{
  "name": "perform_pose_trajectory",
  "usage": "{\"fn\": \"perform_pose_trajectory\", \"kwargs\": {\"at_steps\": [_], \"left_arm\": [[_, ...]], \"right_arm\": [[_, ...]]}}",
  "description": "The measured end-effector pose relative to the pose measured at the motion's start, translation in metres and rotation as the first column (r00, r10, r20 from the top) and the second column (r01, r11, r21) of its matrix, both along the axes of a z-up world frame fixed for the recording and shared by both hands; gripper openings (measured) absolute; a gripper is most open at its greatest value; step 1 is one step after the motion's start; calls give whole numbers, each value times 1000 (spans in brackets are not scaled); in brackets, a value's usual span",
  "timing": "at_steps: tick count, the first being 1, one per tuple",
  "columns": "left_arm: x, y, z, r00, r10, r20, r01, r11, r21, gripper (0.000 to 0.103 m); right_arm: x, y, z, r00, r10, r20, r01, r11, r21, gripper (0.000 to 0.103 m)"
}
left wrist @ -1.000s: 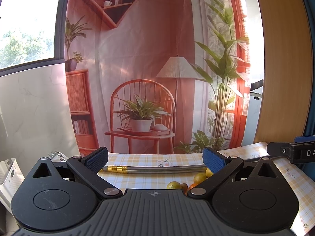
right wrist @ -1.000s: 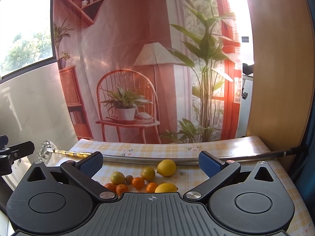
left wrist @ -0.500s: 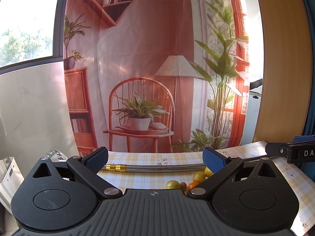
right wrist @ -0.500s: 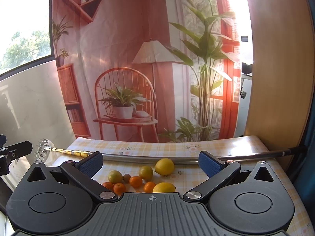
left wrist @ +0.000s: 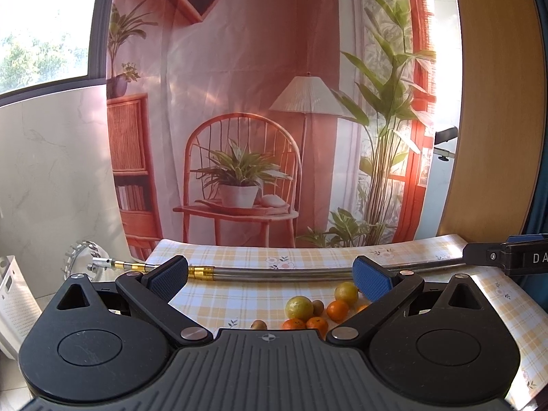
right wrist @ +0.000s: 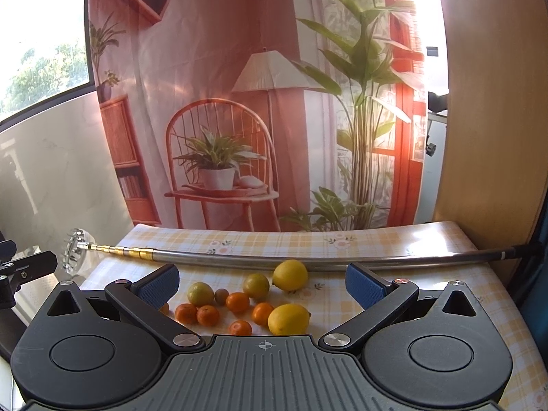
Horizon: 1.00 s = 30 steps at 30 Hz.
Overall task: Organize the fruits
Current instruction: 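Lower left tool onto small brown kiwi and close while right tool approaches large lemon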
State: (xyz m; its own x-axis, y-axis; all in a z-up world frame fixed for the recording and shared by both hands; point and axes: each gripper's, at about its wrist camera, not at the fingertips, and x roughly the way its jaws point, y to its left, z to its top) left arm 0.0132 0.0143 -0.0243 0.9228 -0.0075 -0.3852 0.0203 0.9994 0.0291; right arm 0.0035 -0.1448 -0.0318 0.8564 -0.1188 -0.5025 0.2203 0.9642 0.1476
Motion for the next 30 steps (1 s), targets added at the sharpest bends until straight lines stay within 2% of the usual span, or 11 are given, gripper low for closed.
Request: {"fn": "perform_pose_trajectory", "kwargs": {"at_steps": [5,14,22,27,30], "left_arm": [[8,10,-13,999,34,-18,-34,999,1,103],[31,32,-43,992,18,-125,-29,995,-91,103],[54,22,-76,975,-39,-218,29,998,-51,101],[79,22,-98,954,-103,-281,87,994,-71,87],[92,27,-107,952,-101,-289,79,993,-85,81]], "right_arm": [[4,-3,-10,1000,-2,-13,2,1000,25,103],[17,-14,-35,997,-54,-58,55,998,25,103],[30,-25,-66,996,6,-83,1,996,86,103],[40,-30,-82,995,9,-104,-1,997,78,103],[46,-35,-89,995,18,-99,-11,998,67,103]]}}
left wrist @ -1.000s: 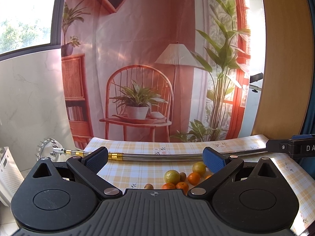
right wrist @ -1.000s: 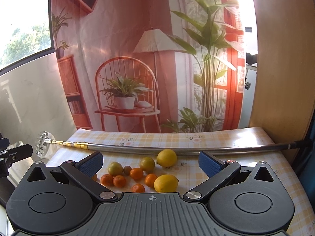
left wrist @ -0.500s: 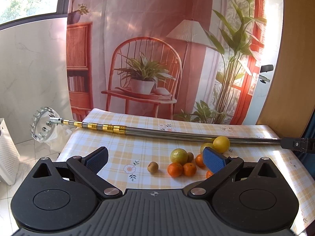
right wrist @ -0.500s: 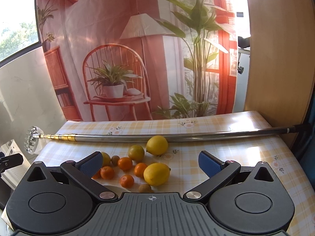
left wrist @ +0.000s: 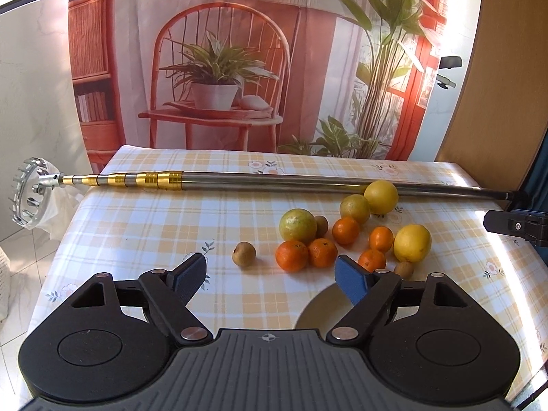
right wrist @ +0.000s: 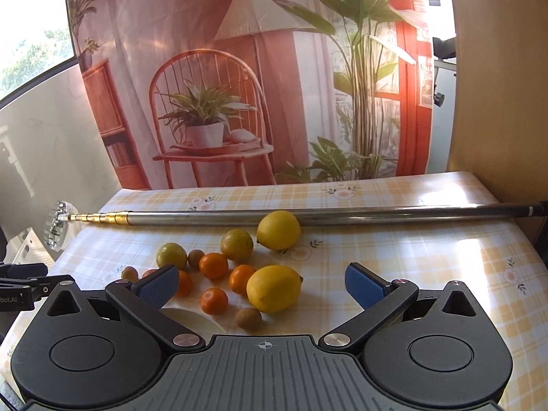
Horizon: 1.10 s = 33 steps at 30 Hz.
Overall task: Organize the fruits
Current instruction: 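Lower left tool onto small brown kiwi and close while right tool approaches large lemon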
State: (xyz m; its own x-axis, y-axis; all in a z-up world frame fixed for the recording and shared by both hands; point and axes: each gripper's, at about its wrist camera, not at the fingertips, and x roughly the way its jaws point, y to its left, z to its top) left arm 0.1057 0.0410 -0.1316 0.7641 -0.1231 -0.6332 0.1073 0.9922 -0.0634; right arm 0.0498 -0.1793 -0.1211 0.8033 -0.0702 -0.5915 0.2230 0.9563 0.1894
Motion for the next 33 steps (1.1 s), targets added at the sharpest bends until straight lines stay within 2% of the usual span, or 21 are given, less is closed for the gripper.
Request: {"fn": "perform_pose_trajectory", "kwargs": {"at_steps": [4,7,9,11,12,15,20,29,32,33], "left_arm": [[15,4,-11,1000,2,-1,-2,1000,-26,78],[25,2,-20,1000,-16,-5,16,1000,-5,74],[30,-1,-26,999,-36,-4,36,999,23,68],[35,-2,-30,998,-60,-2,60,998,31,63],[38,-2,-32,998,-70,-2,70,997,27,57],[51,1,-40,997,-66,-28,66,998,-16,49],[73,9,-55,999,-5,-45,4,1000,-26,49],[97,9,-80,996,-20,-90,19,1000,-16,49],[100,11,-85,995,-9,-97,7,1000,-22,46],[101,12,-87,995,-6,-100,3,1000,-24,41]], "right_arm": [[10,-5,-11,1000,-19,2,19,1000,-8,102],[17,-12,-22,999,-33,-11,33,998,46,99],[19,-18,-30,999,-49,-21,51,995,80,95],[21,-25,-36,997,-65,-33,68,993,99,86],[21,-27,-39,997,-73,-39,76,991,105,85],[23,-31,-45,995,-92,-48,97,990,105,83],[26,-32,-49,995,-89,-43,92,992,88,83],[32,-36,-59,996,-87,-35,90,992,93,82],[33,-37,-64,995,-93,-40,97,990,98,82],[33,-37,-65,995,-93,-40,97,990,100,82]]}}
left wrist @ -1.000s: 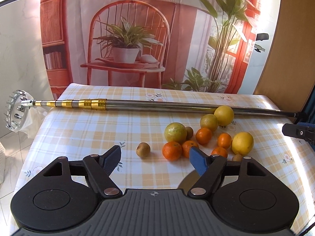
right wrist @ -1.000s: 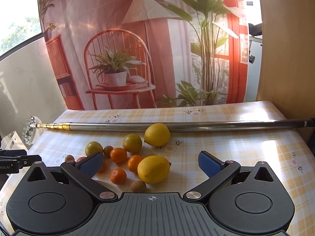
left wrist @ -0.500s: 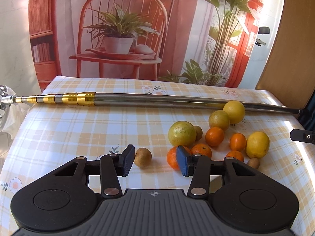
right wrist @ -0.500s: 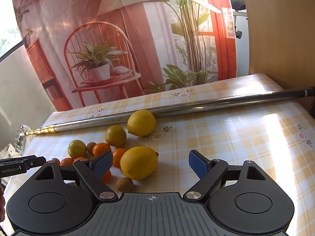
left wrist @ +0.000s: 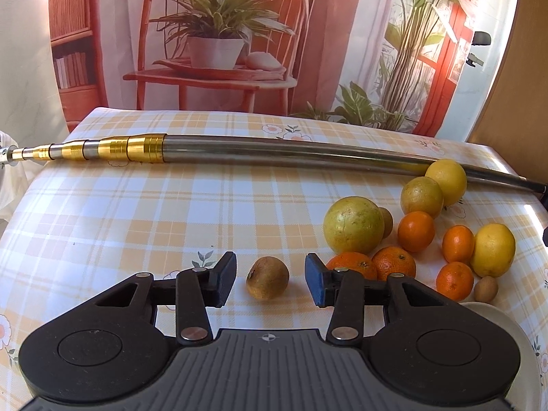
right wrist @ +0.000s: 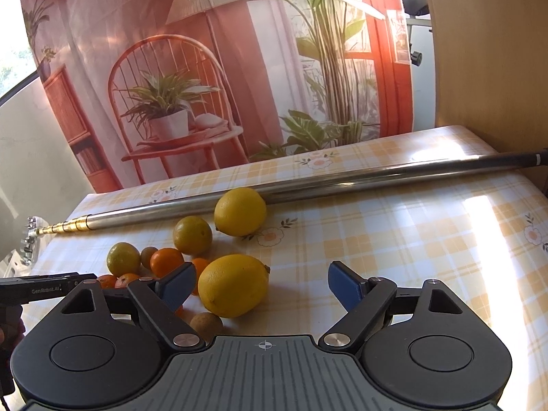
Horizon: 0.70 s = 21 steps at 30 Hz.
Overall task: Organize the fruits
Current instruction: 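Lower left tool onto small brown kiwi and close while right tool approaches large lemon, then close right tool on large yellow lemon while left tool lifts the kiwi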
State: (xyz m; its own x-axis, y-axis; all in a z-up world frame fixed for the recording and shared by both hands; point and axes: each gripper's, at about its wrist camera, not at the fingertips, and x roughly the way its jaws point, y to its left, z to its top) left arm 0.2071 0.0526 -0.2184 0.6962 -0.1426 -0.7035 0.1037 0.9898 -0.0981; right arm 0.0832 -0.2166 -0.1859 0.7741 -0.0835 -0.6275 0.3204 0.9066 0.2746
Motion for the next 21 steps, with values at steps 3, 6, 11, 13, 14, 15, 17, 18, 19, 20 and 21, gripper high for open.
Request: {"fn": "perform_pose_trajectory", "kwargs": {"at_steps": [3,6,11,13,14,15,17,18,19,20,21], "left_arm": [[2,3,-5,1000,16,-18,-16,1000,-8,28],[-1,3,-4,1000,16,-8,-16,1000,2,28],[-13,0,0,1000,-3,11,2,1000,5,28],[-19,-1,5,1000,-6,30,6,1000,2,28],[-22,-2,8,999,-7,39,7,1000,-2,28],[-25,-2,10,999,-10,45,10,1000,-6,28],[-33,-5,16,998,-19,61,20,1000,-20,28],[-37,-7,18,997,-24,68,26,999,-27,28],[-41,-9,20,997,-30,74,32,999,-35,28],[-45,-11,22,996,-35,80,39,998,-41,28],[-50,-13,23,995,-40,86,44,998,-45,28]], "right_arm": [[0,-1,-2,1000,0,1,0,1000,-1,82],[1,0,-3,1000,2,5,-2,1000,0,82],[2,2,-11,999,22,32,-22,1000,-22,80],[4,6,-15,998,47,30,-46,998,-47,77],[4,10,-17,997,65,36,-62,996,-69,77],[4,14,-18,995,86,47,-81,992,-97,77],[6,21,-23,989,129,68,-118,983,-142,76],[8,22,-26,987,145,71,-133,980,-148,75],[12,23,-28,985,156,71,-145,979,-145,74],[15,23,-31,984,161,75,-150,979,-136,72],[18,22,-33,984,162,79,-151,980,-126,72]]}}
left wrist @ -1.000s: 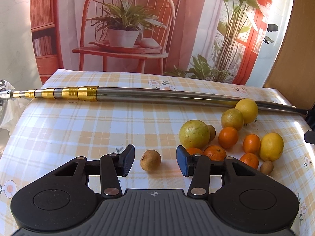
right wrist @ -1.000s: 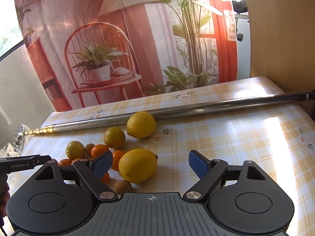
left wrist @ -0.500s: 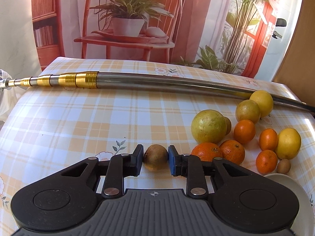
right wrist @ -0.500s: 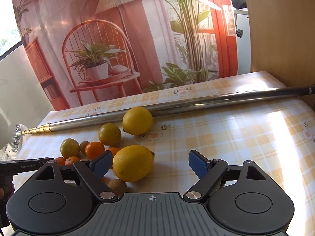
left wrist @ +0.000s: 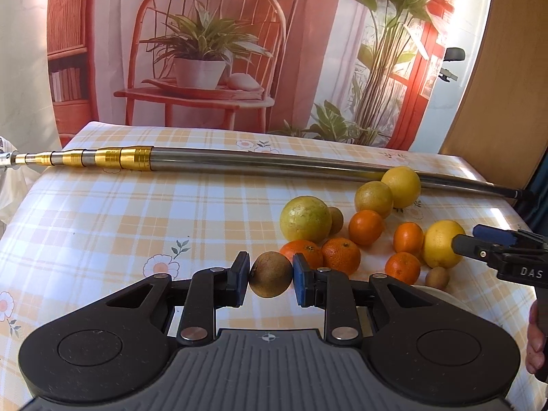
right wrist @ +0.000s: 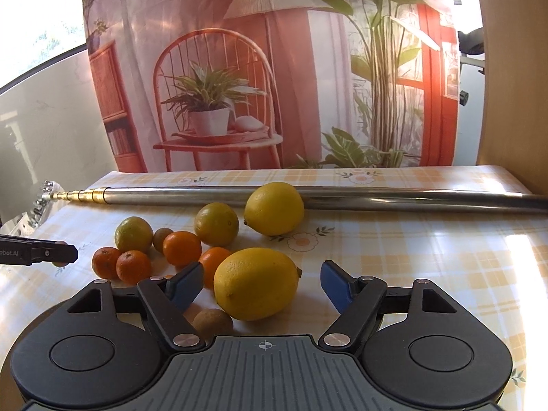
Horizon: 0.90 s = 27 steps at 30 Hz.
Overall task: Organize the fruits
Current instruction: 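Close right tool on large yellow lemon while left tool lifts the kiwi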
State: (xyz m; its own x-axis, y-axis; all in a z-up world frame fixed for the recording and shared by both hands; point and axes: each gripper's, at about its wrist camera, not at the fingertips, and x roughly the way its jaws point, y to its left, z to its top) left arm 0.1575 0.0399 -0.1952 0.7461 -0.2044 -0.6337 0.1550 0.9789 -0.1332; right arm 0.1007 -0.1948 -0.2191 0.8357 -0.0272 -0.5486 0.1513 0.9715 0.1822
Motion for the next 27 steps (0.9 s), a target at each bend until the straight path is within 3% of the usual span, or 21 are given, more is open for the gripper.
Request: {"fn": "perform_pose_trajectory", "kwargs": {"at_steps": [14,20,27], "left_arm": [[-17,-12,6,1000,-4,12,4,1000,-24,28],[-21,-13,3,1000,0,-1,0,999,-40,28],[-25,-17,1,1000,-14,-6,14,1000,-26,28]], "right_arm": [[16,-14,-28,1000,-18,-19,20,992,126,72],[12,-18,-29,1000,-5,4,5,988,156,63],[17,-14,-30,1000,1,-11,1,988,155,64]]}}
